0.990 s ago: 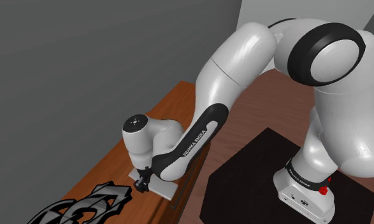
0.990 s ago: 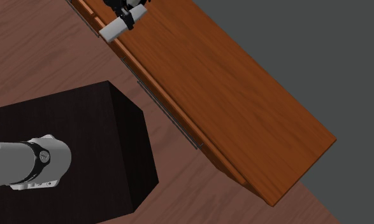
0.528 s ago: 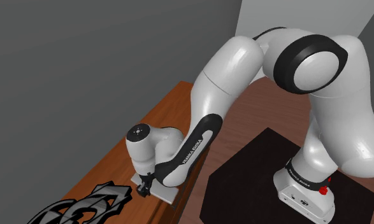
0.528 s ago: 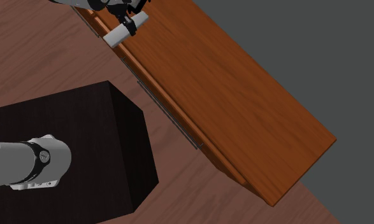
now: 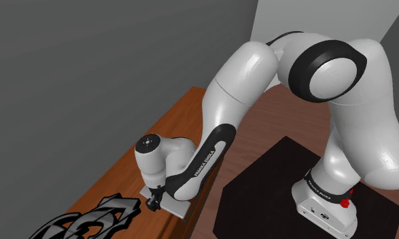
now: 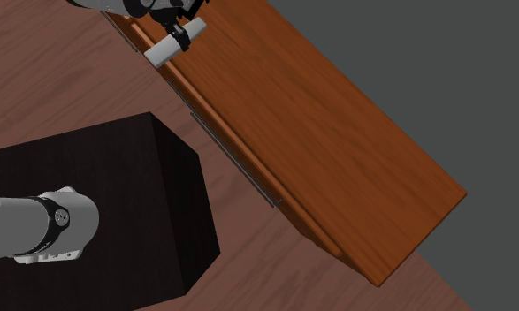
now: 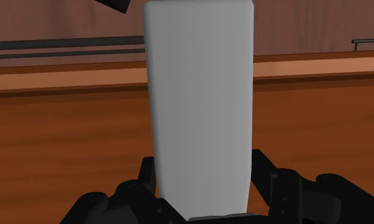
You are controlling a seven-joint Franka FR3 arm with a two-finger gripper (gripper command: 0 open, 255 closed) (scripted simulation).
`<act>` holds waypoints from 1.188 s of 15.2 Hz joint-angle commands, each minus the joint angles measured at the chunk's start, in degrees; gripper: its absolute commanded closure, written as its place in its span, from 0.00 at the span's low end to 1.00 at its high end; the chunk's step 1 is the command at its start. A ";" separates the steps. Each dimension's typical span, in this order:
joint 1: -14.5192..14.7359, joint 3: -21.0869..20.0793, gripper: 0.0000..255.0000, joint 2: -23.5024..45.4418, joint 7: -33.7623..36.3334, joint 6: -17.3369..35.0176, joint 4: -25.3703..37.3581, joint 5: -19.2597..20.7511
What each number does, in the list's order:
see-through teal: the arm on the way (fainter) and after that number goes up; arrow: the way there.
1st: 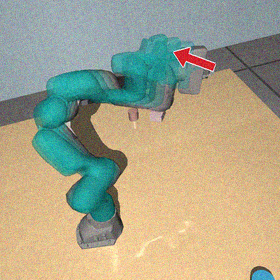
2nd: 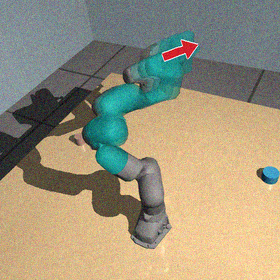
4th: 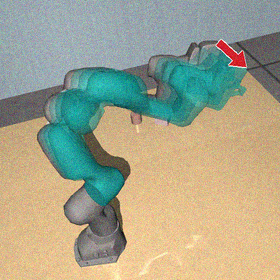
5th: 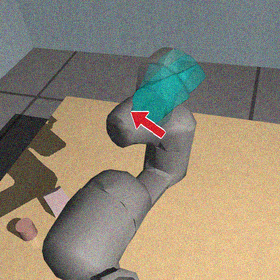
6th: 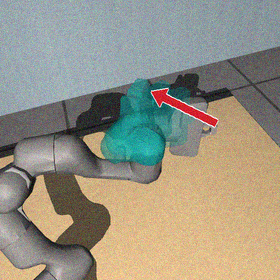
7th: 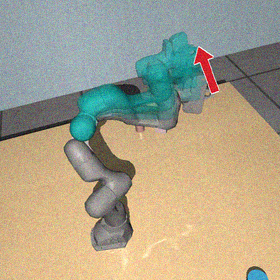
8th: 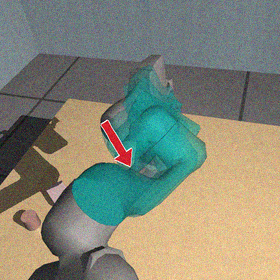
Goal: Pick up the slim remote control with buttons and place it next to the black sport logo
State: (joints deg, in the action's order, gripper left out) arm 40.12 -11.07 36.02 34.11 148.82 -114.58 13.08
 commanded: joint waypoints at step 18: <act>-1.27 -1.73 0.00 -6.16 -1.27 -4.90 -1.21 -1.88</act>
